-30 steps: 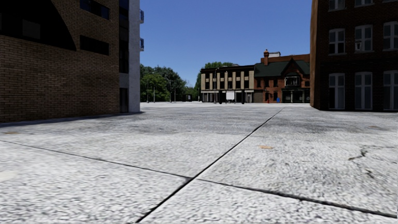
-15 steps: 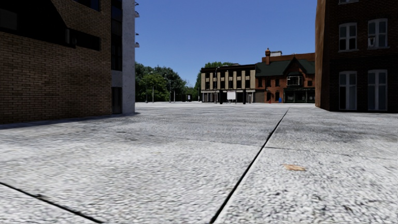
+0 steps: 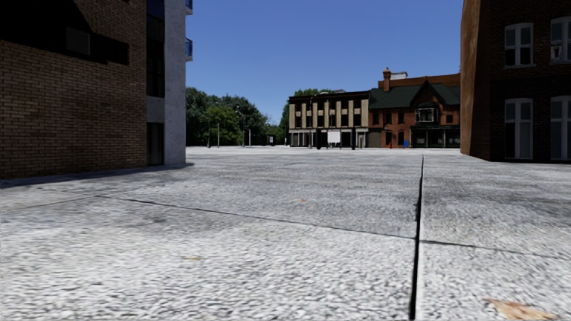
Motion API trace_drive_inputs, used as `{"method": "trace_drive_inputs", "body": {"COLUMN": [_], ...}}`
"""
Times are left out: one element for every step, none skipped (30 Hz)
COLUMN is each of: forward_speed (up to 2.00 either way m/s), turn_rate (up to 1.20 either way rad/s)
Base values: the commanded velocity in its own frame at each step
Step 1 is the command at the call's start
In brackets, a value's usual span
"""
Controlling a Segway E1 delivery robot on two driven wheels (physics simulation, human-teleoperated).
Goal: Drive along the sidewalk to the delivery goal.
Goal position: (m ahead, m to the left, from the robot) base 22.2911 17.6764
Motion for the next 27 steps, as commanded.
{"method": "trace_drive_inputs", "body": {"forward_speed": [2.00,2.00,2.00,2.00,2.00,2.00,2.00,2.00,2.00,2.00,2.00,2.00,2.00,2.00,2.00,2.00,2.00,2.00,2.00,2.00,2.00,2.00,2.00,2.00,2.00,2.00,2.00], "turn_rate": [0.00,0.00,0.00,0.00,0.00,0.00,0.00,0.00,0.00,0.00,0.00,0.00,0.00,0.00,0.00,0.00,0.00,0.00,0.00,0.00,0.00,0.00,0.00,0.00,0.00,0.00,0.00]}}
